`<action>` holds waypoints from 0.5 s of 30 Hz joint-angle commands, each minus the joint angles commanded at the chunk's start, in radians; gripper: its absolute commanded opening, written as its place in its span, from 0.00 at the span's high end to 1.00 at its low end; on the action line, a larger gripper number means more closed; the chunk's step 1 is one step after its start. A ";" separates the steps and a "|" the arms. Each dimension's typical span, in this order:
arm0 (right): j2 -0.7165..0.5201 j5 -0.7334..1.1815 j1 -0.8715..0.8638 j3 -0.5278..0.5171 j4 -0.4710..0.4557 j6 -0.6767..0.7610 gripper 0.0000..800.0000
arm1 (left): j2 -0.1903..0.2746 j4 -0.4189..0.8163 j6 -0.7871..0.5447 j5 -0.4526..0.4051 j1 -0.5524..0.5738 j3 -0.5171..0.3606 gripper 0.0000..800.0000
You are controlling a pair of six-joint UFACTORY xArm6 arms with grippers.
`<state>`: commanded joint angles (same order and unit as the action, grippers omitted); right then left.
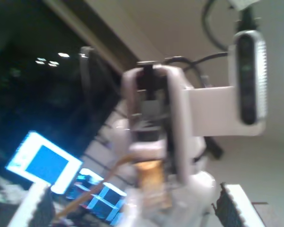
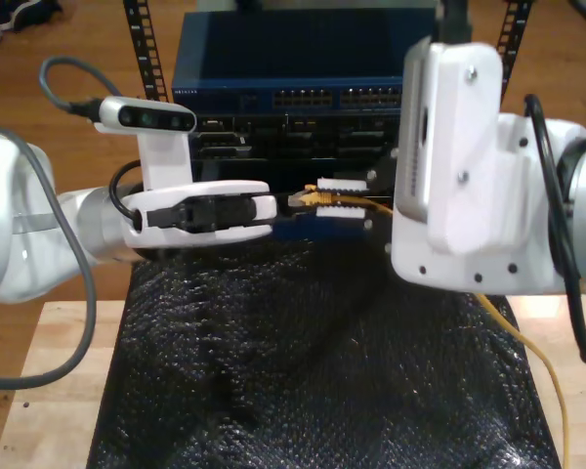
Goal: Grab the cable and plug it in
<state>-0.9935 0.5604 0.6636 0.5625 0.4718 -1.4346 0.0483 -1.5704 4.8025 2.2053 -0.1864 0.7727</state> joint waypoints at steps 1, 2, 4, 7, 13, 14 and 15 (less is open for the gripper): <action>0.014 0.006 0.000 0.005 -0.002 0.002 1.00 | 0.000 0.003 0.002 -0.011 -0.008 0.005 0.00; 0.025 0.012 -0.002 0.009 0.000 0.003 1.00 | 0.000 0.006 0.002 -0.018 -0.014 0.014 0.00; 0.040 0.021 -0.003 0.015 -0.003 0.009 1.00 | 0.000 0.018 0.000 -0.026 -0.031 0.044 0.00; 0.066 0.031 -0.021 0.026 -0.008 0.064 1.00 | 0.000 0.057 0.000 -0.032 -0.069 0.072 0.00; 0.146 0.129 -0.166 0.061 -0.008 0.110 1.00 | 0.000 0.173 -0.002 -0.034 -0.153 0.157 0.00; 0.149 0.152 -0.193 0.064 -0.008 0.120 1.00 | 0.000 0.196 -0.003 -0.035 -0.170 0.173 0.00; 0.150 0.178 -0.218 0.068 -0.008 0.129 1.00 | 0.000 0.221 -0.006 -0.040 -0.184 0.192 0.00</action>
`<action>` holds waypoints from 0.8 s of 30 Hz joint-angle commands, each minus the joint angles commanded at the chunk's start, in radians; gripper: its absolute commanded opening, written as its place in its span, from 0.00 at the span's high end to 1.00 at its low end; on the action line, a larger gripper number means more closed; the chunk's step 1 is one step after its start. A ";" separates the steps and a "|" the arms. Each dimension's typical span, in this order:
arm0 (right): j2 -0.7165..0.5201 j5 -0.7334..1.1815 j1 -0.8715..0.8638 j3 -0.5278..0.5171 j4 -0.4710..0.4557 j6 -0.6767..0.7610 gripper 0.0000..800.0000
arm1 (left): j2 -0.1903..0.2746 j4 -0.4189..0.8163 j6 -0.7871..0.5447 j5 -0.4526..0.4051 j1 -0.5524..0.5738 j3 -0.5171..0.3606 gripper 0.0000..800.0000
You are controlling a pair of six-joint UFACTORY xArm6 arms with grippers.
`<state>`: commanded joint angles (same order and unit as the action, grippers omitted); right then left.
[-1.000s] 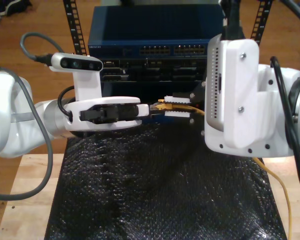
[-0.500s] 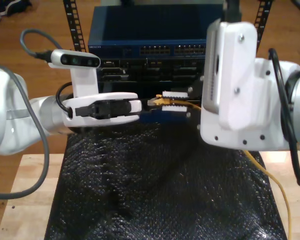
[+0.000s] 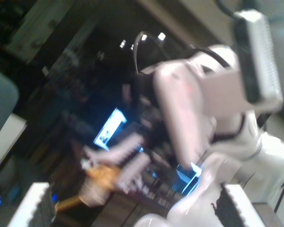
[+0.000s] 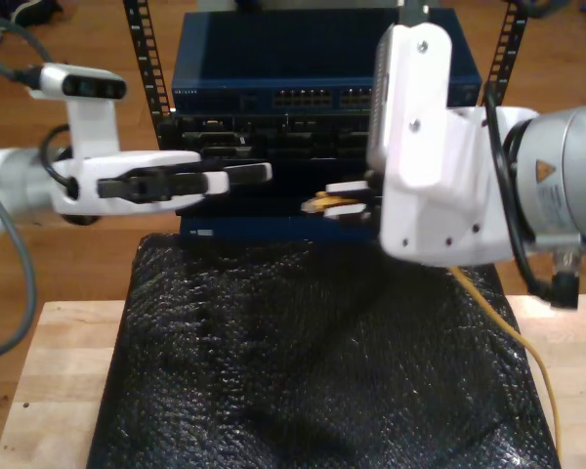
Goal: Grab the cable and plug it in
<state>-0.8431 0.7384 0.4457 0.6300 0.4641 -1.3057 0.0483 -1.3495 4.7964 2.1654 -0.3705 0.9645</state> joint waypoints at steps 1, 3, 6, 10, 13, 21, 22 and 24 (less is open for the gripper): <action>0.002 0.021 -0.021 0.005 0.000 0.005 1.00 | 0.000 0.023 -0.008 -0.006 -0.014 0.017 0.00; 0.015 0.063 -0.061 0.025 -0.002 0.006 1.00 | 0.000 0.071 -0.038 -0.015 -0.035 0.049 0.00; 0.049 0.124 -0.103 0.060 -0.003 0.008 1.00 | 0.000 0.167 -0.100 -0.023 -0.057 0.094 0.00; 0.078 0.190 -0.176 0.094 -0.003 0.008 1.00 | 0.029 0.322 -0.169 -0.054 -0.075 0.124 0.00; 0.097 0.238 -0.247 0.107 -0.008 0.008 1.00 | 0.066 0.423 -0.218 -0.103 -0.075 0.123 0.00; 0.157 0.264 -0.328 0.124 -0.052 0.005 1.00 | 0.135 0.628 -0.413 -0.118 -0.087 0.120 0.00; 0.169 0.262 -0.330 0.132 -0.061 0.005 1.00 | 0.140 0.652 -0.434 -0.118 -0.100 0.120 0.00; 0.201 0.262 -0.333 0.153 -0.072 0.005 1.00 | 0.147 0.706 -0.474 -0.118 -0.129 0.118 0.00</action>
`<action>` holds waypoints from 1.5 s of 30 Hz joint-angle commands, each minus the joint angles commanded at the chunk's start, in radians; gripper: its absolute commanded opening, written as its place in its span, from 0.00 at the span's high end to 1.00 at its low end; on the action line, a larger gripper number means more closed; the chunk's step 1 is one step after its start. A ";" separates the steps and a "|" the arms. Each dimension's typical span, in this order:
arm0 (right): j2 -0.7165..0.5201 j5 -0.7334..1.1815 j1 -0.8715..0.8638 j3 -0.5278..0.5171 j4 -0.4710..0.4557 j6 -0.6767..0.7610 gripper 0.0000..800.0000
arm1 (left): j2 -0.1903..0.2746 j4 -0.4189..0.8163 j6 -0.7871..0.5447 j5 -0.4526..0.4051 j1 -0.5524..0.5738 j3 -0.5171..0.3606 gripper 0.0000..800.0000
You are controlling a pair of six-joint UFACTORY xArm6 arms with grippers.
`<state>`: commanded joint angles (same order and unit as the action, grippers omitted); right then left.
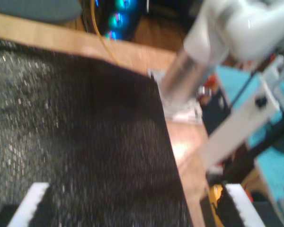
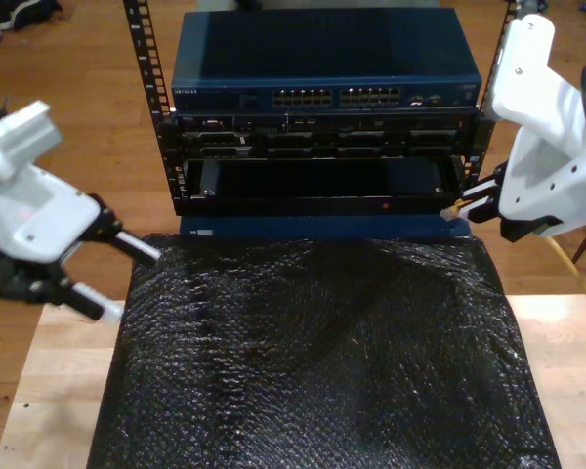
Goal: Grab the cable and plug it in
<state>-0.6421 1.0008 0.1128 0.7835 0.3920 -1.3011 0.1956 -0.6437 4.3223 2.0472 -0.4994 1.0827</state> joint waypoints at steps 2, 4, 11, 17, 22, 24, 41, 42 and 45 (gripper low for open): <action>0.034 0.000 -0.002 0.020 -0.005 0.000 1.00 | 0.018 0.060 -0.044 0.000 -0.031 -0.005 0.00; 0.057 0.000 0.000 0.034 -0.005 0.000 1.00 | 0.037 0.117 -0.104 0.005 -0.054 -0.021 0.00; 0.089 0.000 -0.002 0.041 -0.037 0.002 1.00 | 0.176 0.308 -0.334 0.006 -0.144 -0.180 0.00; 0.089 0.002 -0.005 0.031 -0.057 0.000 1.00 | 0.249 0.473 -0.531 0.000 -0.247 -0.287 0.00; 0.087 0.002 -0.020 0.017 -0.074 0.000 1.00 | 0.252 0.595 -0.664 -0.046 -0.381 -0.365 0.00; 0.087 0.002 -0.026 0.011 -0.077 0.000 1.00 | 0.253 0.637 -0.717 -0.095 -0.431 -0.416 0.00; 0.083 0.003 -0.051 -0.014 -0.081 0.000 1.00 | 0.253 0.758 -0.933 -0.410 -0.695 -0.671 0.00; 0.083 0.003 -0.051 -0.017 -0.081 0.000 1.00 | 0.253 0.758 -0.933 -0.419 -0.695 -0.672 0.00; 0.083 0.000 -0.052 -0.044 -0.083 0.000 1.00 | 0.253 0.758 -0.931 -0.451 -0.700 -0.681 0.00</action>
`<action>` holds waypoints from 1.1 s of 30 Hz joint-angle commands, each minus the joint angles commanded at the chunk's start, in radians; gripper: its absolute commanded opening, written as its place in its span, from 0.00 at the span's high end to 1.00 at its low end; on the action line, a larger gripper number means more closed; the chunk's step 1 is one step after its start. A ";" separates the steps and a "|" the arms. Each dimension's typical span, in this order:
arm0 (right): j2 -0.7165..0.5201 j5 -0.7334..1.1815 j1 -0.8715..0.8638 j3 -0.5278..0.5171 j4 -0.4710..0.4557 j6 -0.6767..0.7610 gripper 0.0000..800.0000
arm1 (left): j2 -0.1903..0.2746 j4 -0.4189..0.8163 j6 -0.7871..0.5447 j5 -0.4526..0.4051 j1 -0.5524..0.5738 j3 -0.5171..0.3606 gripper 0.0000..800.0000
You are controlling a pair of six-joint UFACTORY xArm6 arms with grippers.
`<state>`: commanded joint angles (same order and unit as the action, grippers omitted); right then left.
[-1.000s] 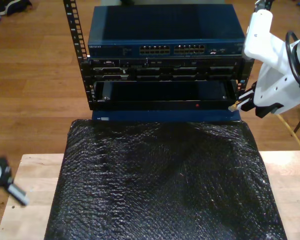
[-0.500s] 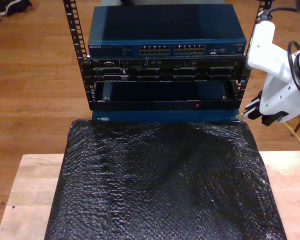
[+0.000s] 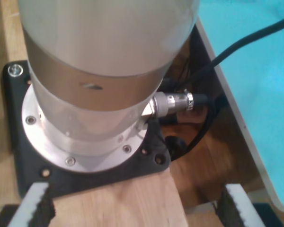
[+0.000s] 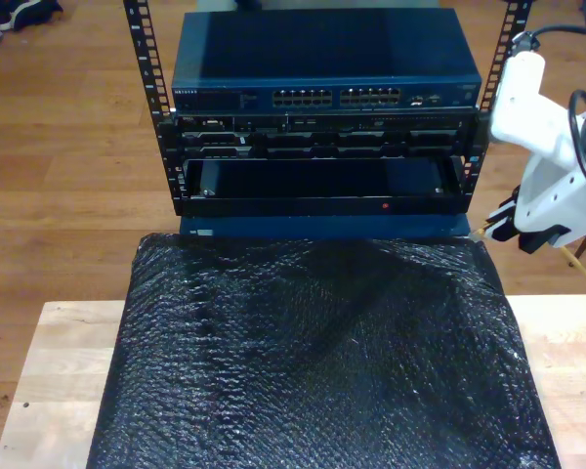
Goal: Grab the cable and plug it in
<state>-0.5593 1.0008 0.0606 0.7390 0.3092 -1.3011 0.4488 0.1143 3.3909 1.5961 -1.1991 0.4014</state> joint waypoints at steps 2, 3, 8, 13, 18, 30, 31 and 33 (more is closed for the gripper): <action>-0.002 0.000 0.000 -0.018 -0.002 0.000 1.00 | 0.000 0.000 0.000 -0.012 -0.005 -0.017 0.00; -0.003 0.000 -0.003 -0.025 -0.002 0.000 1.00 | 0.002 0.000 0.000 -0.014 -0.006 -0.028 0.00; -0.003 -0.017 -0.017 -0.041 -0.002 -0.002 1.00 | 0.015 0.000 0.000 -0.044 -0.011 -0.063 0.00; -0.011 -0.023 -0.020 -0.037 -0.002 -0.003 1.00 | 0.021 -0.002 -0.023 -0.061 -0.015 -0.068 0.00; -0.012 -0.037 -0.020 -0.032 -0.002 -0.003 1.00 | 0.028 -0.008 -0.114 -0.115 -0.086 -0.078 0.00; -0.014 -0.107 -0.015 -0.037 0.000 -0.005 1.00 | 0.029 -0.015 -0.244 -0.213 -0.160 -0.124 0.00; -0.014 -0.114 -0.014 -0.038 0.000 -0.005 1.00 | 0.029 -0.025 -0.247 -0.215 -0.161 -0.124 0.00; -0.014 -0.121 -0.014 -0.037 0.000 -0.005 1.00 | 0.029 -0.038 -0.269 -0.213 -0.164 -0.126 0.00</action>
<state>-0.5731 0.8796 0.0468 0.7022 0.3092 -1.3057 0.4780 0.0760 3.1224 1.3828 -1.3633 0.2756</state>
